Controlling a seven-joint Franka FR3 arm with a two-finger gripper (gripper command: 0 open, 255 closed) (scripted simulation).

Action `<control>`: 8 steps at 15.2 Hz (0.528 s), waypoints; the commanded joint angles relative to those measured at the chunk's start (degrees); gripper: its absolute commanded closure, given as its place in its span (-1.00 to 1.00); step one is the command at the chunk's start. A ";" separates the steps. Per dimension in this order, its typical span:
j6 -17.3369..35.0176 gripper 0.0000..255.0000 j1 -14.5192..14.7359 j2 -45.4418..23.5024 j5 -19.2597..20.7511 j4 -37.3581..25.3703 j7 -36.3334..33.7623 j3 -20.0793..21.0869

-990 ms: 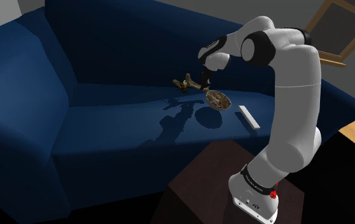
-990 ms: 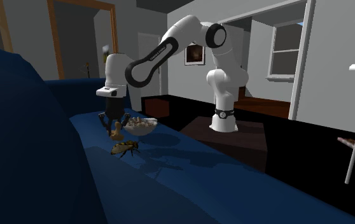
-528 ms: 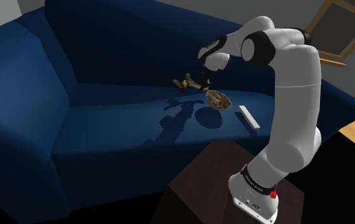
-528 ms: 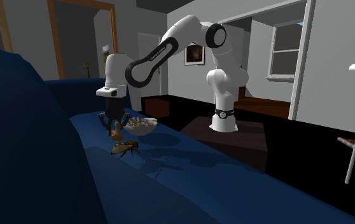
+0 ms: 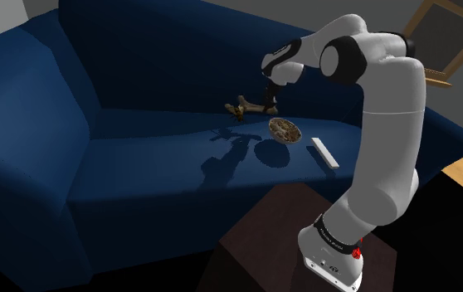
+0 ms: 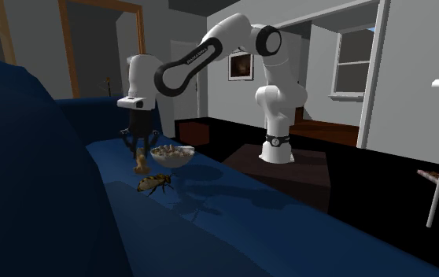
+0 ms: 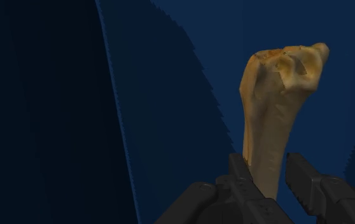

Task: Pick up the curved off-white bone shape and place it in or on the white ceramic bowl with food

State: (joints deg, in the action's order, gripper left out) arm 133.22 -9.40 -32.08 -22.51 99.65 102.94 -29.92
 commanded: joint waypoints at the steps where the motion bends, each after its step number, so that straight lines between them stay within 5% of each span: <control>1: -1.02 1.00 0.38 1.09 0.68 -0.01 -0.41 -0.50; 8: -4.95 1.00 1.22 3.85 2.71 -1.48 -1.77 -1.83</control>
State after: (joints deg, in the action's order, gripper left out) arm 128.66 -8.42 -28.78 -20.14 98.08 101.40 -31.55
